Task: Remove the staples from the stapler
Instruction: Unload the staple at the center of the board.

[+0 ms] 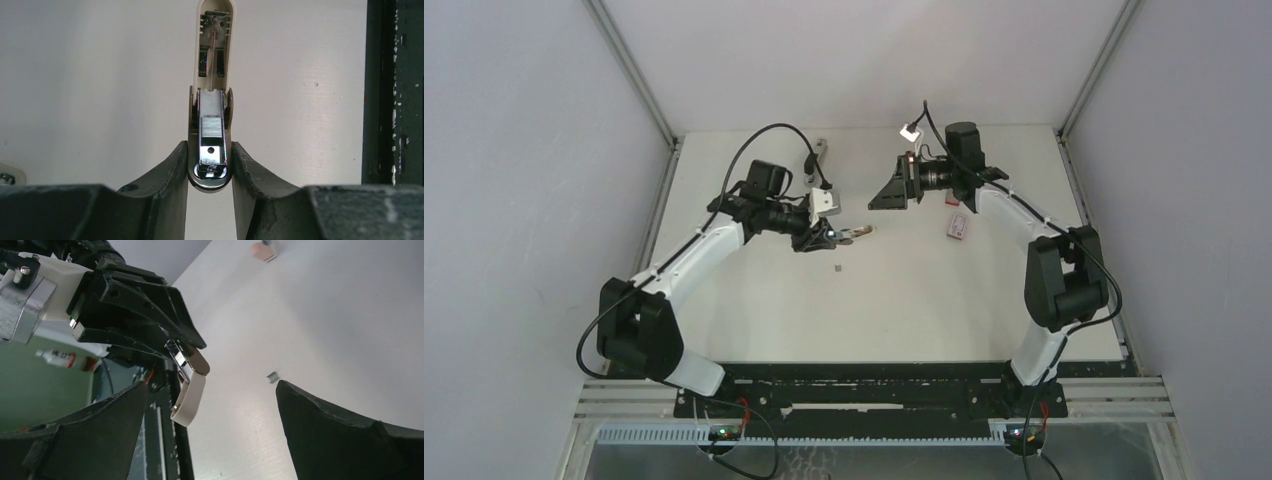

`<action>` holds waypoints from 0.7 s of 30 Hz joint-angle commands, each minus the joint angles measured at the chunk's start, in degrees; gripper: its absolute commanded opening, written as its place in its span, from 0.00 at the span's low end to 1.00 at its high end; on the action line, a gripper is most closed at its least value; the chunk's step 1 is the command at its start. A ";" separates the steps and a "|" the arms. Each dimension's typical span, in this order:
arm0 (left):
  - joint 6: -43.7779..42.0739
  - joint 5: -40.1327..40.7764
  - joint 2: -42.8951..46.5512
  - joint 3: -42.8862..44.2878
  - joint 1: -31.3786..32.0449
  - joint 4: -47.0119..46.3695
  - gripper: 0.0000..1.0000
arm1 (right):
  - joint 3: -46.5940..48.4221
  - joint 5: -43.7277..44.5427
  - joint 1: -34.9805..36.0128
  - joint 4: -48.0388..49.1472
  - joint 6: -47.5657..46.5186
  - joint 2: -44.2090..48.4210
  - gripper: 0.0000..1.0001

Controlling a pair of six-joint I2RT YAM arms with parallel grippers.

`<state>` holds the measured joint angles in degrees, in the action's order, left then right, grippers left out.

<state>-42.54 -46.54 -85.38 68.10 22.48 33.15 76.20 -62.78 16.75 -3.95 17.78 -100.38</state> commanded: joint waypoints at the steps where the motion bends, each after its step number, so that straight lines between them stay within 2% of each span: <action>1: -5.62 1.21 3.86 -1.43 1.57 1.23 0.00 | 5.83 -10.28 1.63 -9.90 -6.66 -3.55 1.00; 4: -6.83 1.23 4.95 -2.22 2.01 1.27 0.00 | 11.42 -10.92 3.85 -23.95 -16.49 -5.90 1.00; 7: -7.82 1.85 5.99 -2.88 2.58 1.27 0.00 | 15.71 -12.05 5.86 -33.83 -24.22 -8.50 1.00; 15: -10.96 3.80 8.77 -4.93 4.52 1.27 0.00 | 19.72 -13.93 8.68 -43.53 -31.59 -12.90 1.00; 21: -12.15 3.98 10.15 -5.49 4.94 1.29 0.00 | 24.59 -16.15 10.74 -56.71 -44.82 -16.41 1.00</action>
<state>-52.34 -42.09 -78.13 63.66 27.11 35.24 96.40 -75.29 26.35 -49.74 -14.94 -115.61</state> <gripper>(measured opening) 0.371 1.000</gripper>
